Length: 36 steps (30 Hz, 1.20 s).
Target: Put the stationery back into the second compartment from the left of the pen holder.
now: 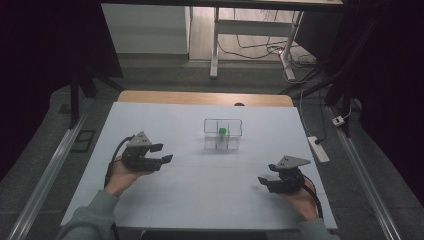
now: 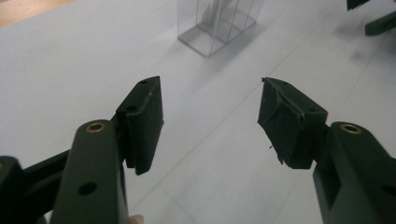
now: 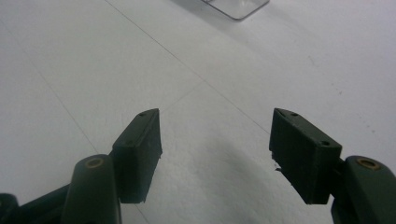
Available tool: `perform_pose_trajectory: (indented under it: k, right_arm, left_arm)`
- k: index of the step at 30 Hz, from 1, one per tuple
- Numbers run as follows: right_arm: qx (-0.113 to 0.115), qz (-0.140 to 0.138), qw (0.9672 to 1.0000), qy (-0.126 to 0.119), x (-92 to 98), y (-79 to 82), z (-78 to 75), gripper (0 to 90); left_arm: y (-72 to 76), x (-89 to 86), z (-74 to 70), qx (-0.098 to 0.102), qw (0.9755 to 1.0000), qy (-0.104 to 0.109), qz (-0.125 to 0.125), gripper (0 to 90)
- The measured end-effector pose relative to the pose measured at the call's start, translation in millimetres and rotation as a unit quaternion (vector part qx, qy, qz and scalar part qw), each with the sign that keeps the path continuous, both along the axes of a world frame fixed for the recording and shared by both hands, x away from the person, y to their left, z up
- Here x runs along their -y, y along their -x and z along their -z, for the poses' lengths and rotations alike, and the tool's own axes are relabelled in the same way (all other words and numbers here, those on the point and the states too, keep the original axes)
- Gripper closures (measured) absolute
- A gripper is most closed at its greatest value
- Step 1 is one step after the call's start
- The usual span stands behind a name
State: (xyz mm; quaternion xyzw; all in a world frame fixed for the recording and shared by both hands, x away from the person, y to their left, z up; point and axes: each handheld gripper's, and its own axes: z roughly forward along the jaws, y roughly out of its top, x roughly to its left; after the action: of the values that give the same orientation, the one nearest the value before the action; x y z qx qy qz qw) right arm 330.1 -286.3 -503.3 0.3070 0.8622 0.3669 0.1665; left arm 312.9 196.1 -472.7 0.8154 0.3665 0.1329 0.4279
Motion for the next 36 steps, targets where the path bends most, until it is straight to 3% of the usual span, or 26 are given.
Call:
perform_pose_trajectory:
  k: [8, 16, 23, 36]
  right_arm:
    - [0.003, 0.004, 1.0000, -0.003, 5.6, 2.4, 0.8, 33.2]
    - [0.003, 0.004, 1.0000, -0.002, 8.9, 4.2, 1.5, 33.1]
    - [0.006, 0.004, 1.0000, -0.005, 10.0, 5.1, 1.1, 33.1]
    - [0.017, -0.001, 0.9996, -0.021, 9.6, 6.6, -4.3, 33.3]
  left_arm:
    - [22.0, -22.7, 17.2, -0.008, 0.9997, -0.010, -0.022, 38.1]
    - [32.6, -41.9, 31.2, -0.019, 0.9988, -0.011, -0.043, 37.4]
    - [39.6, -46.1, 37.5, -0.021, 0.9987, -0.013, -0.045, 36.8]
    - [37.5, -44.7, 41.6, -0.023, 0.9987, -0.017, -0.043, 36.7]
